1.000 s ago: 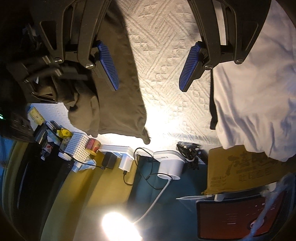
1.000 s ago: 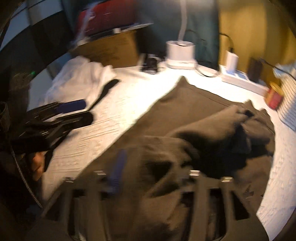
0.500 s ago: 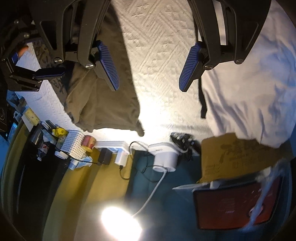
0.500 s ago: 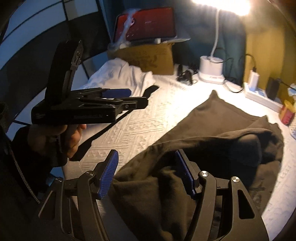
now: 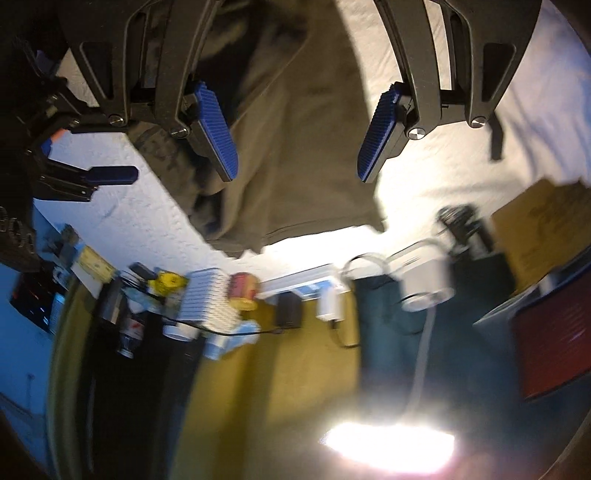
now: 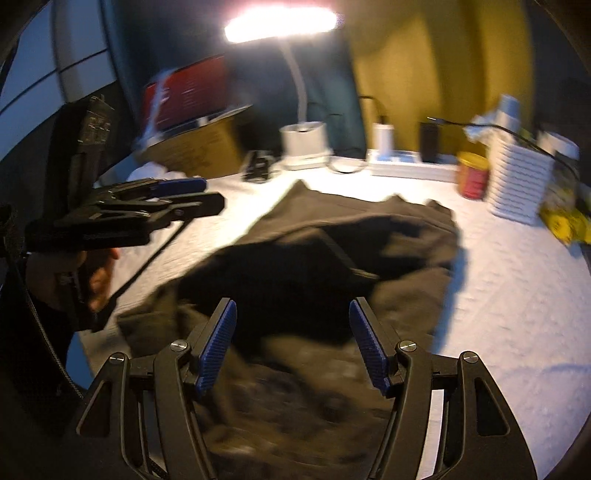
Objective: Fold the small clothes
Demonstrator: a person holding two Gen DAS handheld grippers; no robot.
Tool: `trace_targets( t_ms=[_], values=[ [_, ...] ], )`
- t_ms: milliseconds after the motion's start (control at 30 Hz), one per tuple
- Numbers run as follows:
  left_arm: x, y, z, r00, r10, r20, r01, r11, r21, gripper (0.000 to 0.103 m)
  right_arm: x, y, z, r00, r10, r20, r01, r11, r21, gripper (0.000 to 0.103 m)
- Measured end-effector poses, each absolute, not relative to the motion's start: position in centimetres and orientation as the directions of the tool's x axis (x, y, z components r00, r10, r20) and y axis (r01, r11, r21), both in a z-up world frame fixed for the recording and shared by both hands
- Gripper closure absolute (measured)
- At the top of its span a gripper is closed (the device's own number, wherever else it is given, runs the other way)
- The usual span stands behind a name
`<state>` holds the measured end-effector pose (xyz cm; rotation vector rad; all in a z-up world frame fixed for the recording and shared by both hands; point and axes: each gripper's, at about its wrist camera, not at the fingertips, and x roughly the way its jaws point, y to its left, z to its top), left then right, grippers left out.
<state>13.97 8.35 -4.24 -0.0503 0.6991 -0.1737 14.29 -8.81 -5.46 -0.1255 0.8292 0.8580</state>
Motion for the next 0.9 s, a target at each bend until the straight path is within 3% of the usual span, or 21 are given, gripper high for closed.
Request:
trace_targets(
  t_ms=[233, 533, 600, 733, 900],
  values=[
    [19.0, 4.2, -4.0, 0.695, -0.202, -0.690, 0.289, 0.957, 0.011, 0.036, 17.4, -13.3, -6.4, 0.439, 0.575, -0.691, -0.624, 0.748, 0.226, 0.036],
    [24.5, 0.5, -6.4, 0.582, -0.242, -0.776, 0.450, 0.891, 0.060, 0.037, 20.5, -16.8, -7.6, 0.492, 0.539, -0.683, -0.526, 0.810, 0.261, 0.036],
    [25.2, -0.2, -7.5, 0.550, -0.229, -0.803, 0.480, 0.874, 0.079, 0.048, 21.1, -17.2, -8.0, 0.494, 0.531, -0.689, -0.512, 0.818, 0.263, 0.036],
    [25.8, -0.6, -9.7, 0.477, -0.232, -0.847, 0.530, 0.845, 0.067, 0.099, 21.9, -17.3, -8.5, 0.491, 0.518, -0.700, -0.499, 0.826, 0.262, 0.036],
    [24.9, 1.8, -8.8, 0.544, -0.232, -0.806, 0.479, 0.875, 0.071, 0.102, 22.9, -16.8, -8.9, 0.485, 0.505, -0.714, -0.495, 0.832, 0.252, 0.036]
  ],
)
